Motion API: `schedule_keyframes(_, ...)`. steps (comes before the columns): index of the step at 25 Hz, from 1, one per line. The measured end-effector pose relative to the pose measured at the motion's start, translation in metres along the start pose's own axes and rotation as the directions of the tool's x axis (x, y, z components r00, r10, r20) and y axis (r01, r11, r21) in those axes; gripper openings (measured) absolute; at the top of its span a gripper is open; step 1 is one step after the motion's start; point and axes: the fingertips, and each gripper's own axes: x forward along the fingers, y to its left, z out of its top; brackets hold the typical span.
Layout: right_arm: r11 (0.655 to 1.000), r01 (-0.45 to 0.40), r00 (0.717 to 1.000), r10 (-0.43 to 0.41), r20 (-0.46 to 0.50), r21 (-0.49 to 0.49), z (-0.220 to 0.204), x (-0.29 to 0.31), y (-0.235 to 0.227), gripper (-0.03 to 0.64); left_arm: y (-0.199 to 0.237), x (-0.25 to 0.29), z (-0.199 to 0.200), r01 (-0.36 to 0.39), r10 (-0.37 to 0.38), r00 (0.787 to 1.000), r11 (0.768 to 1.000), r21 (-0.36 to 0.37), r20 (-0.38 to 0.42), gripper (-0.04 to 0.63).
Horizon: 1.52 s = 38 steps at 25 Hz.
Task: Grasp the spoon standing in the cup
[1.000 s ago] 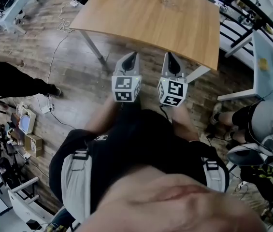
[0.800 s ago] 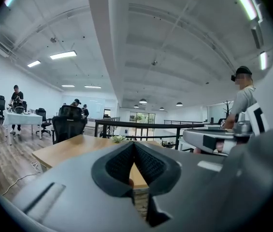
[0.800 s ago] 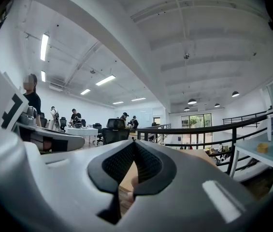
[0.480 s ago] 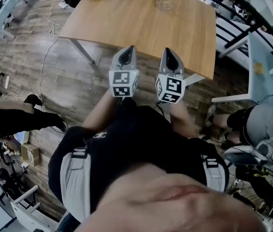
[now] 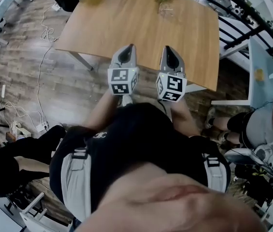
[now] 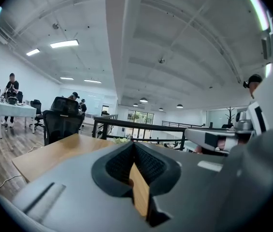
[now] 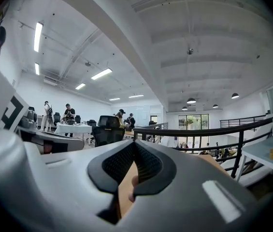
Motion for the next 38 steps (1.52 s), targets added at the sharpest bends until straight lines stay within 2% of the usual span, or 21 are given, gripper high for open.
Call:
schedule_keyframes(5, 1.000, 0.017, 1.000, -0.017, -0.015, -0.006, 0.002, 0.050, 0.010, 0.000, 0.039, 0.026, 0.010, 0.009, -0.009, 1.000, 1.000, -0.022, 0.013, 0.011)
schedule_keyframes(8, 1.000, 0.020, 0.999, -0.020, -0.026, -0.009, 0.001, 0.072, 0.019, 0.000, 0.057, 0.036, 0.003, 0.010, -0.010, 1.000, 0.999, -0.034, -0.009, 0.011)
schedule_keyframes(12, 1.000, 0.022, 0.999, -0.023, -0.036, -0.013, 0.001, 0.089, 0.024, 0.000, 0.069, 0.048, -0.002, 0.014, -0.016, 0.999, 0.999, -0.037, -0.032, 0.011)
schedule_keyframes(16, 0.999, 0.045, 0.997, -0.044, -0.068, 0.023, -0.006, 0.104, 0.015, 0.000, 0.077, 0.062, -0.005, 0.023, -0.025, 0.998, 0.999, -0.033, -0.052, 0.011)
schedule_keyframes(25, 0.994, 0.094, 0.993, -0.090, -0.074, 0.057, -0.019, 0.139, -0.029, 0.000, 0.070, 0.117, -0.009, 0.052, -0.054, 0.994, 0.998, -0.028, -0.092, 0.011)
schedule_keyframes(31, 0.986, 0.129, 0.990, -0.122, -0.074, 0.102, -0.016, 0.174, -0.073, 0.000, 0.062, 0.167, 0.003, 0.071, -0.068, 0.992, 0.997, 0.031, -0.107, 0.011)
schedule_keyframes(38, 0.979, 0.160, 0.986, -0.154, -0.061, 0.128, -0.008, 0.216, -0.123, 0.000, 0.052, 0.226, 0.029, 0.081, -0.073, 0.993, 0.993, 0.086, -0.087, 0.011)
